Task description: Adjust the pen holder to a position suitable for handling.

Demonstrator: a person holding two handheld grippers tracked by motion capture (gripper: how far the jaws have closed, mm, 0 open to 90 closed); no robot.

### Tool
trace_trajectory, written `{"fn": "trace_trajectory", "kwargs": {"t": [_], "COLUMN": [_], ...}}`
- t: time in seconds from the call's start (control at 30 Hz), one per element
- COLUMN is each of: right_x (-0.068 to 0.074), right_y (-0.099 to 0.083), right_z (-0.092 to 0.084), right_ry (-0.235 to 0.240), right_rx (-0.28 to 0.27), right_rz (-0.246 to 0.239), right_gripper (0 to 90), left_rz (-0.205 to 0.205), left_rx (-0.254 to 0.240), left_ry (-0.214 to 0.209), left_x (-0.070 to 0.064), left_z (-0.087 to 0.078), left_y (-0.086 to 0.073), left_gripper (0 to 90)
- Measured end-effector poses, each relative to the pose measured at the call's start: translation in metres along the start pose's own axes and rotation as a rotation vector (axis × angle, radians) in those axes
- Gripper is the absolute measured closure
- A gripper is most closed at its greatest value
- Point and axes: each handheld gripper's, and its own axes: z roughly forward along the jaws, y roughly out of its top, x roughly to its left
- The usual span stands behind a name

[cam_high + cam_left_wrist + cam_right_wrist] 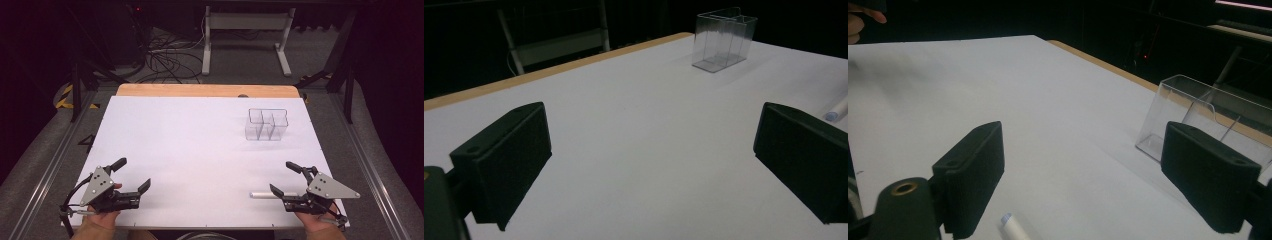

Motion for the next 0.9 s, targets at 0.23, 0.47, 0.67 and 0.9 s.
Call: {"fn": "trace_trajectory", "kwargs": {"t": [0.23, 0.47, 0.67, 0.9], "right_x": [-0.002, 0.002, 0.005, -0.001], "right_y": [0.001, 0.003, 0.008, 0.012], "right_z": [-0.002, 0.002, 0.005, 0.007], "right_ry": [-0.003, 0.003, 0.008, 0.018], "right_rx": [-0.001, 0.030, 0.052, 0.057], "right_rz": [-0.001, -0.036, -0.055, -0.011], "right_gripper": [18.0, 18.6, 18.2, 18.1], "left_rz": [0.009, 0.010, 0.013, 0.014], "left_rx": [-0.006, -0.004, -0.003, -0.002], "left_ry": [0.002, 0.004, 0.006, 0.010], "left_x": [0.000, -0.001, 0.000, -0.001], "left_z": [0.000, 0.000, 0.000, 0.000], "left_y": [0.001, 0.000, 0.001, 0.001], "left_gripper": [2.8, 2.9, 2.9, 3.0]}}
